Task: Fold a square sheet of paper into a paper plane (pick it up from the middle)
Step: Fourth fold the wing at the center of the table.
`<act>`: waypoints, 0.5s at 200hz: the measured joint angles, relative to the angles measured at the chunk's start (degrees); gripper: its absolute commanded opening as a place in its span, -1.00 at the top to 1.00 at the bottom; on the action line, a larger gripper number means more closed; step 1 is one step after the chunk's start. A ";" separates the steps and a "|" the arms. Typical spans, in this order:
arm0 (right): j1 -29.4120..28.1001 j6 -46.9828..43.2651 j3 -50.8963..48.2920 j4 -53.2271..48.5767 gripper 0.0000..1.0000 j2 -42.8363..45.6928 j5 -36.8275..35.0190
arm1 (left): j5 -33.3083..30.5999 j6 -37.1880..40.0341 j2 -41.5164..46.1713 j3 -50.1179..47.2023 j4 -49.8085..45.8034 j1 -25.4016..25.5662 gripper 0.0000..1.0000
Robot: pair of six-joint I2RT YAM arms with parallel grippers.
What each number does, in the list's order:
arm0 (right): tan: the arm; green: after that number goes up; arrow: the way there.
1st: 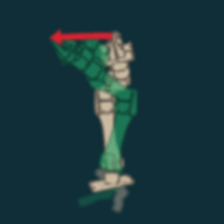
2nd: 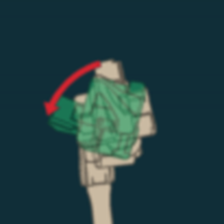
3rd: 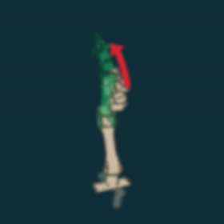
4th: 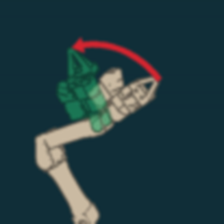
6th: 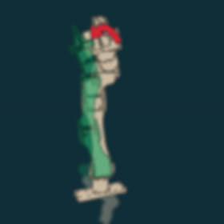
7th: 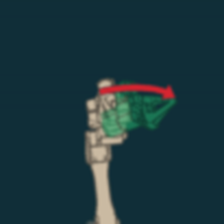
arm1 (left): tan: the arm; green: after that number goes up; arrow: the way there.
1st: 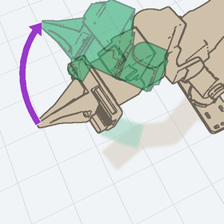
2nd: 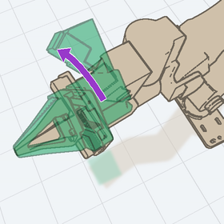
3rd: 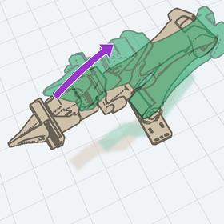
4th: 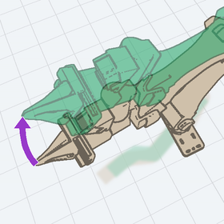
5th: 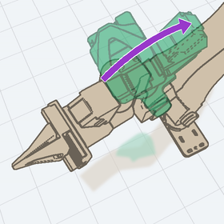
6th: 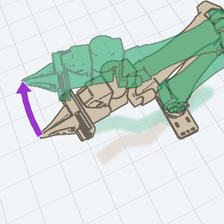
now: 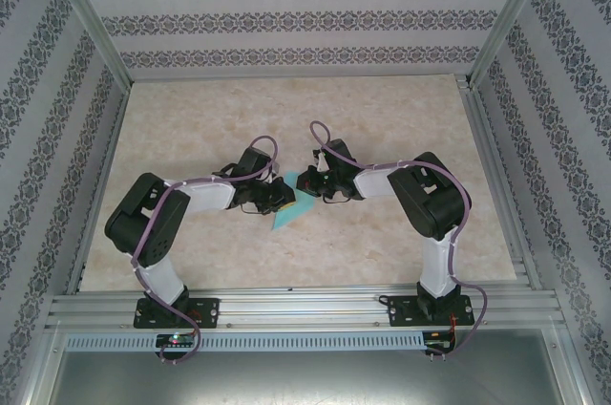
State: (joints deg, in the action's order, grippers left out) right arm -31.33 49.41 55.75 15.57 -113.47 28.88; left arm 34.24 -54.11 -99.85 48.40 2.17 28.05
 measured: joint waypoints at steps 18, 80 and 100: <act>0.00 -0.02 0.00 -0.02 0.89 0.00 0.00 | 0.02 0.00 -0.35 -0.13 0.00 0.00 0.70; 0.00 -0.09 0.02 -0.15 0.88 0.00 -0.04 | 0.48 4.11 -1.22 -2.82 0.20 -0.04 0.74; 0.00 -0.11 0.28 -0.66 0.88 0.00 -0.07 | 0.04 5.90 0.22 -4.13 -0.59 -0.04 0.74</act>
State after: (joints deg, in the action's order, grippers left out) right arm -31.33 49.30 56.03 14.92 -113.47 28.82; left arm 34.28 -48.21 -99.63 44.27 1.58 28.01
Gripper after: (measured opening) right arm 0.059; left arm 0.130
